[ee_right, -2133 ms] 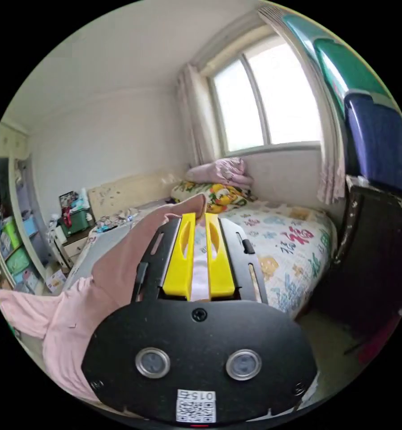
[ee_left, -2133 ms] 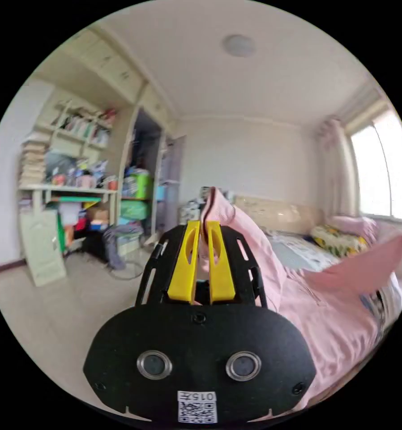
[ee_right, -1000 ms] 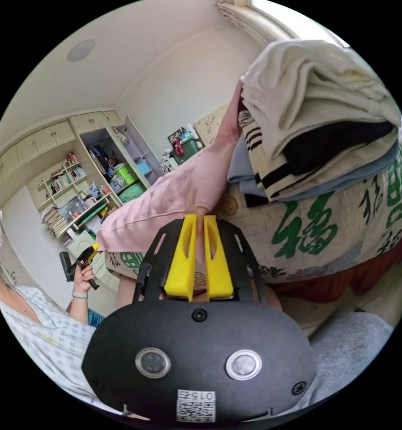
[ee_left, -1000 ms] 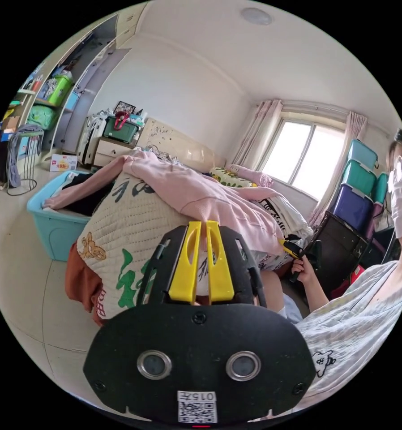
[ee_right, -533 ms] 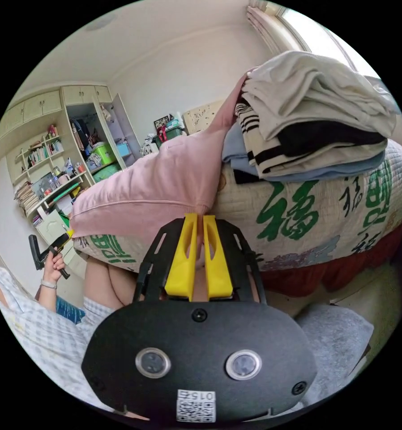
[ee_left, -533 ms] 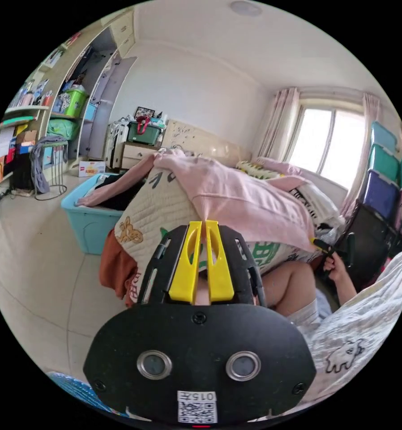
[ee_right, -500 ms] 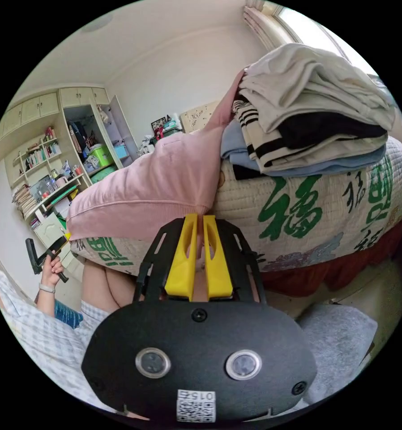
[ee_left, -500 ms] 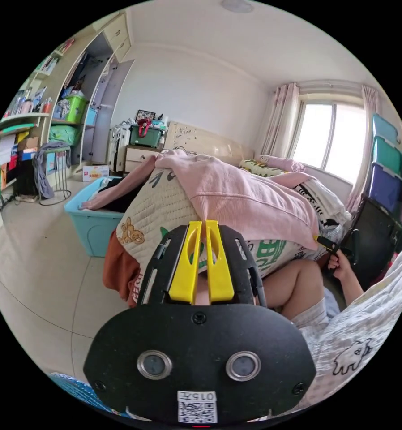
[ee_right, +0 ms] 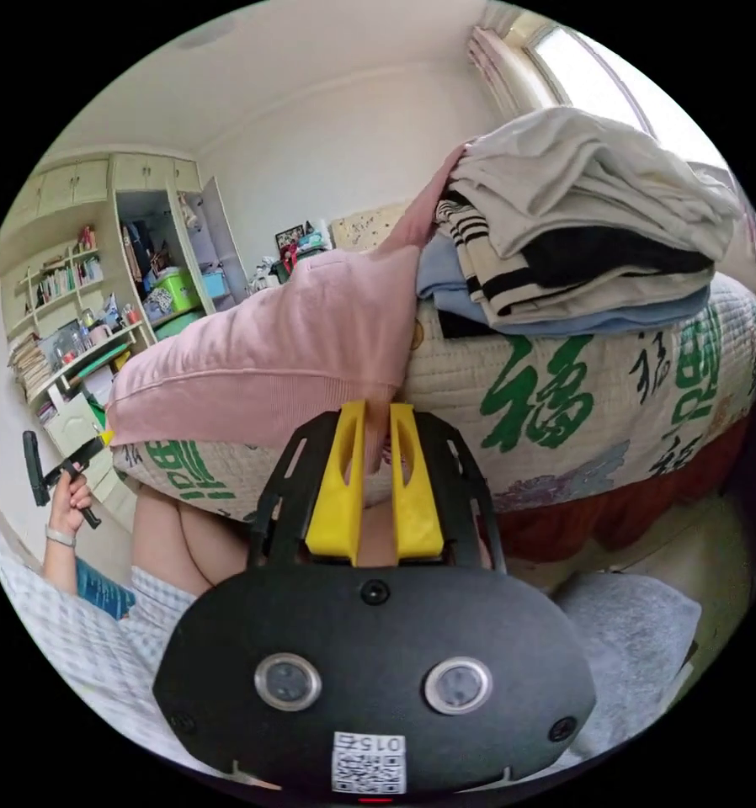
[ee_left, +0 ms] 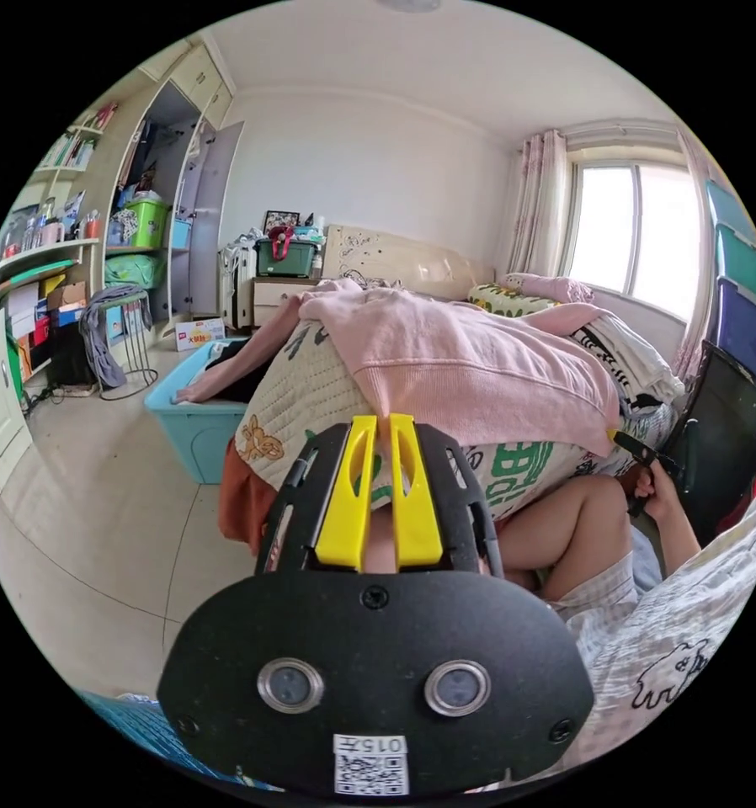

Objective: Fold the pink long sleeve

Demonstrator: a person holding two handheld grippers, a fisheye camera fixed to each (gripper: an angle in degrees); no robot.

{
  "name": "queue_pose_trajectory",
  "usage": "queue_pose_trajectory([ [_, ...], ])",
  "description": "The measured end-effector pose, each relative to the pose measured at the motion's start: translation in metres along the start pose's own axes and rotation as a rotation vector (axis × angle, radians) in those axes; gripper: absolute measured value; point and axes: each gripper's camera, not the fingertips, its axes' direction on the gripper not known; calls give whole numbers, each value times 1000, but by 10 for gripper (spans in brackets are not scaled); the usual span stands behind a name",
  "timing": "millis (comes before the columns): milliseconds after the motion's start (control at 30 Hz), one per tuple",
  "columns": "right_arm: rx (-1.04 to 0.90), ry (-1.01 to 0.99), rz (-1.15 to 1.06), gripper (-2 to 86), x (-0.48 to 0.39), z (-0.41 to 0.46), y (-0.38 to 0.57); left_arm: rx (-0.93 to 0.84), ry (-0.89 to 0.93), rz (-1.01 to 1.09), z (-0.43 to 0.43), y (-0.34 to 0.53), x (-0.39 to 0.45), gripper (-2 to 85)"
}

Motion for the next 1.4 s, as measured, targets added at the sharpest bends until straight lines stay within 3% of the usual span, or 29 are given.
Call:
queue_pose_trajectory([
  [100, 21, -182, 221, 65, 59, -41, -1, -9, -17, 6, -24, -12, 11, 22],
  [167, 265, -347, 422, 73, 116, -105, 16, 102, 27, -54, -59, -19, 13, 18],
  [233, 523, -338, 476, 90, 142, -161, 32, 283, 95, -105, -92, -19, 16, 9],
  [267, 616, -280, 483, 101, 152, -193, 31, 369, 128, -132, -106, -24, 23, 6],
  [367, 654, -213, 438, 132, 170, -248, -11, 396, 193, -47, -100, -61, 70, 4],
  [467, 687, -405, 360, 143, 189, -270, -79, 280, 282, 147, -50, -105, 148, 12],
  [600, 646, -511, 365, 161, 212, -260, -175, 163, 257, 246, 17, -132, 227, 32],
  [767, 378, -332, 653, 180, 287, -165, -285, 23, 144, 307, 84, -130, 293, 57],
  [933, 474, -269, 942, 182, 340, -104, -287, 44, 121, 318, 85, -120, 319, 71],
  [1033, 365, -235, 987, 168, 347, -69, -303, 23, 133, 354, 88, -118, 331, 82],
  [1133, 344, -202, 968, 73, 338, -48, -311, 29, 147, 350, 90, -110, 335, 85],
  [1200, 481, -111, 891, 43, 310, -58, -314, 39, 168, 323, 93, -105, 332, 85],
  [1400, 531, -83, 333, 33, 129, -59, -362, 60, 275, 209, 102, -86, 307, 72],
])
